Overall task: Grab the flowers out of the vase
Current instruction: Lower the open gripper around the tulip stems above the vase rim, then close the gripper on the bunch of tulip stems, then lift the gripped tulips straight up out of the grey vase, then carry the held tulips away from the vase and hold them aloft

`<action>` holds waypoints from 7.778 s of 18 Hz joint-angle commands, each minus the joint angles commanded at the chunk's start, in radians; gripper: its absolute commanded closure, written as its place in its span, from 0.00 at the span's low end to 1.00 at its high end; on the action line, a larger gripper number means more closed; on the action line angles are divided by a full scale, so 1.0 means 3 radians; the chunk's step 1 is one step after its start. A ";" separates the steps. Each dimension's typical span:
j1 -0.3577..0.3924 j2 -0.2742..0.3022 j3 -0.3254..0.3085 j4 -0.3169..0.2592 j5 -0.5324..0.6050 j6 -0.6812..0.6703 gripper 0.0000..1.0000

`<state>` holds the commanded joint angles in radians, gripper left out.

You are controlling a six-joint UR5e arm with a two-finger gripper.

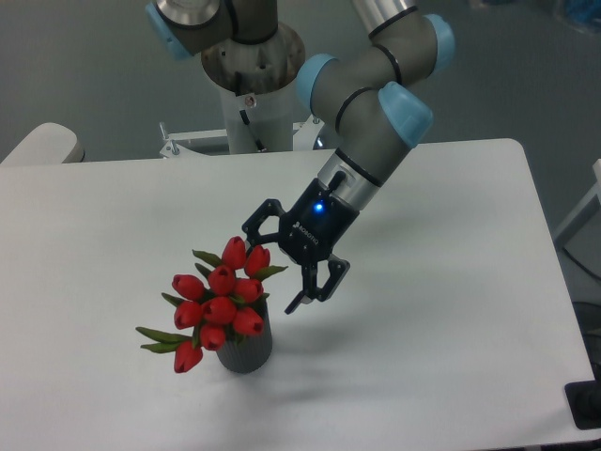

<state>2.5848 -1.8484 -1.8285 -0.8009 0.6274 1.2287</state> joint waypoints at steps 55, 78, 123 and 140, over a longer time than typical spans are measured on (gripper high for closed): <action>-0.0215 -0.0205 0.0092 0.0210 -0.0123 -0.0031 0.60; -0.0072 0.0061 0.0220 0.0205 -0.0409 -0.0649 0.60; 0.0747 -0.0491 0.1340 0.0190 -0.0639 -0.0941 0.60; 0.0752 -0.0511 0.1319 0.0195 -0.0639 -0.0839 0.60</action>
<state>2.8103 -2.0018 -1.4327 -0.7424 0.4357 0.9771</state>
